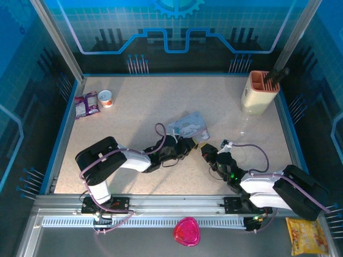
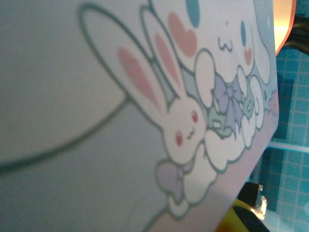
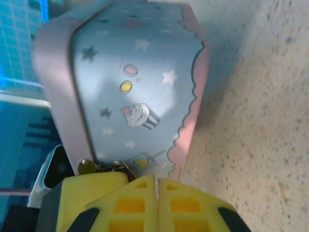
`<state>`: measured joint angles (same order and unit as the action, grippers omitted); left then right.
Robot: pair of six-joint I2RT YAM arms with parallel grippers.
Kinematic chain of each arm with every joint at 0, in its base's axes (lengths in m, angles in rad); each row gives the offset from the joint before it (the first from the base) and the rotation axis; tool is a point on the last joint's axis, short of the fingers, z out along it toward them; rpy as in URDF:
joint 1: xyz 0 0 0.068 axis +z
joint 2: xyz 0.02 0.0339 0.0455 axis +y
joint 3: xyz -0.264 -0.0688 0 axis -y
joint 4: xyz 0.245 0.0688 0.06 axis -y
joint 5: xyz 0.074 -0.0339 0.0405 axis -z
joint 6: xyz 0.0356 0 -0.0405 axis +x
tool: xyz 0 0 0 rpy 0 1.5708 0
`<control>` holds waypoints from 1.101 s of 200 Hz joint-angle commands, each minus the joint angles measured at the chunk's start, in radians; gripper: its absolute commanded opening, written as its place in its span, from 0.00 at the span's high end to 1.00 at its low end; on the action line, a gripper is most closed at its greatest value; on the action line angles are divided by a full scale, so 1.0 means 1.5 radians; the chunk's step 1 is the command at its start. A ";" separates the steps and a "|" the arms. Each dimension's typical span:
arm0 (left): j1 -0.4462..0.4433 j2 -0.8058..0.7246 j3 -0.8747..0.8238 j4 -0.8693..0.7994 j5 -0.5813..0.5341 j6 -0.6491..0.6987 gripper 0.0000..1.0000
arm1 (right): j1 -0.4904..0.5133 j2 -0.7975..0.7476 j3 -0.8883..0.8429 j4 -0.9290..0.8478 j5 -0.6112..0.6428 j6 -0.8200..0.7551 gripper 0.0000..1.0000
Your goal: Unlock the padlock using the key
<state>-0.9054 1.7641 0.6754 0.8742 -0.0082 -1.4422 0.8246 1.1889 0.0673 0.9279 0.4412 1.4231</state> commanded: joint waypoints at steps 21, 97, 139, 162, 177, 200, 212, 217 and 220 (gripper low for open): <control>-0.039 -0.007 0.089 0.148 0.078 -0.030 1.00 | 0.048 0.036 0.017 0.123 -0.165 0.008 1.00; -0.042 -0.041 0.052 0.116 0.095 0.003 1.00 | -0.080 -0.126 0.021 -0.078 -0.249 -0.032 1.00; -0.042 -0.036 0.053 0.104 0.098 0.003 1.00 | -0.088 -0.204 0.046 -0.179 -0.269 -0.070 0.85; -0.038 -0.050 0.055 0.044 0.092 0.019 1.00 | -0.113 -0.224 0.049 -0.229 -0.309 -0.099 0.64; -0.033 -0.067 0.050 0.002 0.082 0.032 1.00 | -0.147 -0.252 0.060 -0.310 -0.350 -0.140 0.54; -0.025 -0.088 0.043 -0.057 0.066 0.045 1.00 | -0.200 -0.318 0.087 -0.491 -0.385 -0.237 0.49; -0.017 -0.092 0.039 -0.079 0.067 0.048 1.00 | -0.212 -0.363 0.087 -0.530 -0.381 -0.301 0.49; -0.013 -0.092 0.037 -0.085 0.069 0.048 1.00 | -0.212 -0.382 0.087 -0.544 -0.377 -0.331 0.49; -0.011 -0.092 0.036 -0.088 0.070 0.048 1.00 | -0.212 -0.391 0.086 -0.550 -0.375 -0.351 0.49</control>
<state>-0.9211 1.6703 0.6979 0.7696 0.0433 -1.4147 0.5262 0.7090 0.1539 0.2863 -0.0326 1.1332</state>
